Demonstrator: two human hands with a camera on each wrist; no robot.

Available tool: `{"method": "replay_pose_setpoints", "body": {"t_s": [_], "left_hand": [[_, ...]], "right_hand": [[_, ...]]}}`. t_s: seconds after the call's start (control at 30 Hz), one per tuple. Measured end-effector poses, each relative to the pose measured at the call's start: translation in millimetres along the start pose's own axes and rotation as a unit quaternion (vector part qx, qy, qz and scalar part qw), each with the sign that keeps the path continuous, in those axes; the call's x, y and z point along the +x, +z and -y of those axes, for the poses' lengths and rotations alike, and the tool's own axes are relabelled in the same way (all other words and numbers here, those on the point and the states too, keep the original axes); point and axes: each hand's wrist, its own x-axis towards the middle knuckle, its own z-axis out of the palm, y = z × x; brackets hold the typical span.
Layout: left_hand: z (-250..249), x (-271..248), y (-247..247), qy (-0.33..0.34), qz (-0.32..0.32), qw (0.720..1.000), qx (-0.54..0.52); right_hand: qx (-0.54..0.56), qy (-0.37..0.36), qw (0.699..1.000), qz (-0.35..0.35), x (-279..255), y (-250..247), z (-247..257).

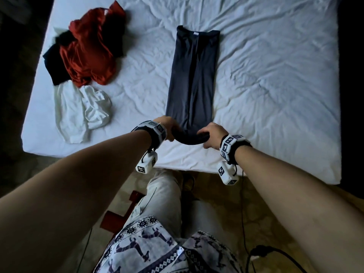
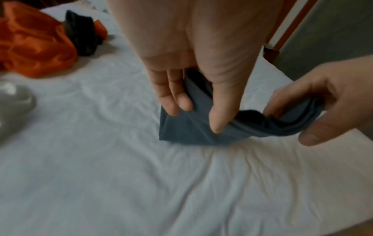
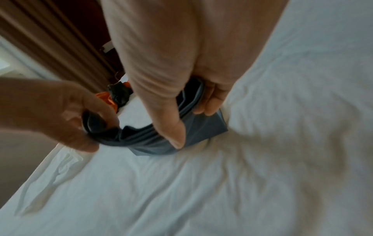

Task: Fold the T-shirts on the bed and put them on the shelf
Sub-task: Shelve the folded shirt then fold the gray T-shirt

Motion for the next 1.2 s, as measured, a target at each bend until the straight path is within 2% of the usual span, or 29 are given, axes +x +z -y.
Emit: {"method": "replay_pose_setpoints", "body": {"t_s": [0.13, 0.2, 0.27, 0.43, 0.6, 0.87, 0.97, 1.03, 1.13, 1.2], "left_hand": [[-2.7, 20.2, -24.0, -0.004, -0.070, 0.995, 0.074], [-2.4, 31.2, -35.3, 0.011, -0.094, 0.991, 0.097], [-2.5, 43.2, -51.6, 0.029, -0.082, 0.992, 0.095], [0.8, 75.7, -91.2, 0.051, -0.076, 0.994, 0.060], [8.8, 122.5, -118.8, 0.035, -0.069, 0.996, 0.038], [25.9, 203.6, -148.8, 0.016, -0.049, 0.999, 0.007], [30.1, 225.1, -150.8, -0.002, -0.076, 0.996, -0.035], [38.2, 230.1, -145.2, -0.018, -0.126, 0.988, -0.091], [48.6, 220.5, -131.8, -0.067, -0.186, 0.959, -0.202], [51.9, 207.6, -117.9, -0.125, -0.186, 0.936, -0.272]], "right_hand": [[-0.122, -0.003, 0.990, -0.067, 14.8, -26.8, 4.4], [-0.141, -0.006, 0.986, -0.088, 23.0, -38.7, 6.1], [-0.140, -0.009, 0.985, -0.098, 34.0, -52.5, 6.1], [-0.099, -0.002, 0.993, -0.066, 71.2, -88.9, 6.1], [-0.105, -0.016, 0.993, -0.058, 121.4, -116.0, 4.2], [-0.089, 0.025, 0.994, -0.052, 202.7, -139.3, -11.6], [-0.063, 0.040, 0.995, -0.059, 223.4, -137.2, -22.2], [-0.042, 0.046, 0.995, -0.078, 226.4, -133.4, -27.6], [0.014, 0.081, 0.988, -0.129, 220.0, -121.7, -38.9], [0.071, 0.133, 0.978, -0.145, 212.8, -109.9, -48.6]]}}
